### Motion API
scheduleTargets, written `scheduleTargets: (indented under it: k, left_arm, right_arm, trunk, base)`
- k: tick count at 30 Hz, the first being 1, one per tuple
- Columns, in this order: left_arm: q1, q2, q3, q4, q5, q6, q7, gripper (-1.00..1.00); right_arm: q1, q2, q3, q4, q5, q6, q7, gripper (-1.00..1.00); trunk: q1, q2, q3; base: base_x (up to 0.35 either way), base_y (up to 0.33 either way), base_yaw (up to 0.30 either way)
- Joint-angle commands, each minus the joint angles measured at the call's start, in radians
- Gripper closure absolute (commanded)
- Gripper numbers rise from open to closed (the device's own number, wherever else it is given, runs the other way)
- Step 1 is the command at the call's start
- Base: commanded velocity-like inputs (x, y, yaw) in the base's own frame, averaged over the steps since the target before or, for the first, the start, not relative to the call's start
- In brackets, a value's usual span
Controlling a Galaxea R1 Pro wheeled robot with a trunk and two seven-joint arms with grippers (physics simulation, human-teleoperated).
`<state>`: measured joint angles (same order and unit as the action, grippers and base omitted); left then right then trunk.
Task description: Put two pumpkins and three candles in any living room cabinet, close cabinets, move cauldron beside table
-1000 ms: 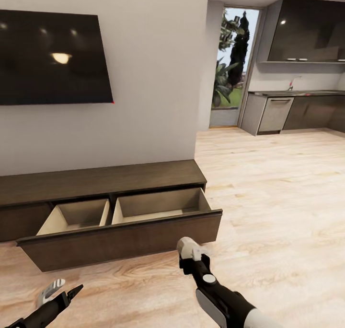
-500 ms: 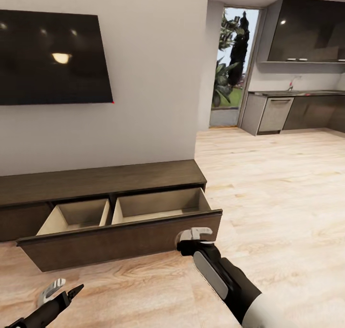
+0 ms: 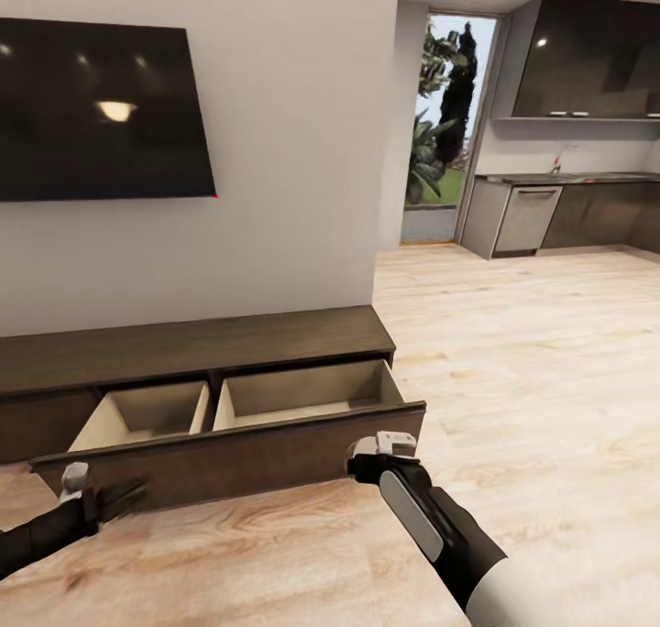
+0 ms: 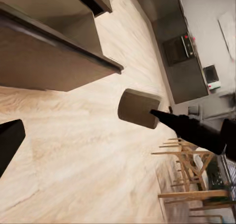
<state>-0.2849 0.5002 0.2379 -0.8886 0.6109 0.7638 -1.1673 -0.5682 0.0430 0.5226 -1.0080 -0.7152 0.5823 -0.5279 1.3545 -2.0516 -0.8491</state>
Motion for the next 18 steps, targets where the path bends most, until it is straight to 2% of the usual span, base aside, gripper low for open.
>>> scheduleTargets:
  k: [1, 3, 5, 7, 11, 14, 16, 18]
  left_arm:
    - [0.000, 0.005, 0.005, -0.004, 0.005, 0.015, -0.019, -1.00]
    - [0.000, 0.018, 0.024, -0.024, 0.008, 0.056, -0.095, -1.00]
    - [0.000, 0.028, 0.037, -0.042, 0.008, 0.091, -0.130, -1.00]
    - [-0.001, 0.039, 0.058, -0.058, 0.008, 0.128, -0.155, -1.00]
    - [-0.001, 0.052, 0.092, -0.071, 0.010, 0.151, -0.179, -1.00]
    - [-0.001, 0.058, 0.145, -0.071, 0.003, 0.157, -0.215, -1.00]
    - [0.000, 0.059, 0.164, -0.076, 0.003, 0.159, -0.227, -1.00]
    - [0.000, 0.059, 0.173, -0.078, 0.003, 0.159, -0.234, -1.00]
  right_arm:
    - [-0.001, 0.000, -0.002, -0.002, -0.011, 0.000, -0.010, 1.00]
    - [-0.001, 0.000, -0.025, -0.001, -0.013, 0.001, -0.009, 1.00]
    - [-0.001, 0.000, -0.034, -0.002, -0.014, 0.001, -0.009, 1.00]
    - [-0.001, -0.001, -0.039, -0.004, -0.015, 0.001, -0.009, 1.00]
    - [-0.001, -0.002, -0.044, -0.007, -0.014, 0.002, -0.007, 1.00]
    - [-0.001, -0.003, -0.046, -0.022, -0.019, 0.033, -0.003, 1.00]
    - [-0.001, -0.004, -0.046, -0.050, -0.059, 0.053, 0.000, 1.00]
    - [-0.001, -0.005, -0.047, -0.085, -0.140, 0.061, 0.003, 1.00]
  trunk:
    - [0.000, 0.000, -0.001]
    - [0.000, 0.000, -0.001]
    - [0.000, 0.000, -0.001]
    - [0.000, 0.000, -0.001]
    - [0.000, 0.000, -0.001]
    - [0.000, 0.000, -0.001]
    - [0.000, 0.000, -0.001]
    - [0.000, 0.000, -0.001]
  base:
    - [0.163, 0.000, 0.000]
    - [0.247, -0.035, 0.000]
    - [0.283, -0.058, 0.000]
    - [0.298, -0.074, 0.000]
    - [0.183, -0.070, 0.000]
    - [0.081, -0.016, 0.000]
    - [0.096, -0.005, 0.000]
    - [0.111, -0.002, 0.000]
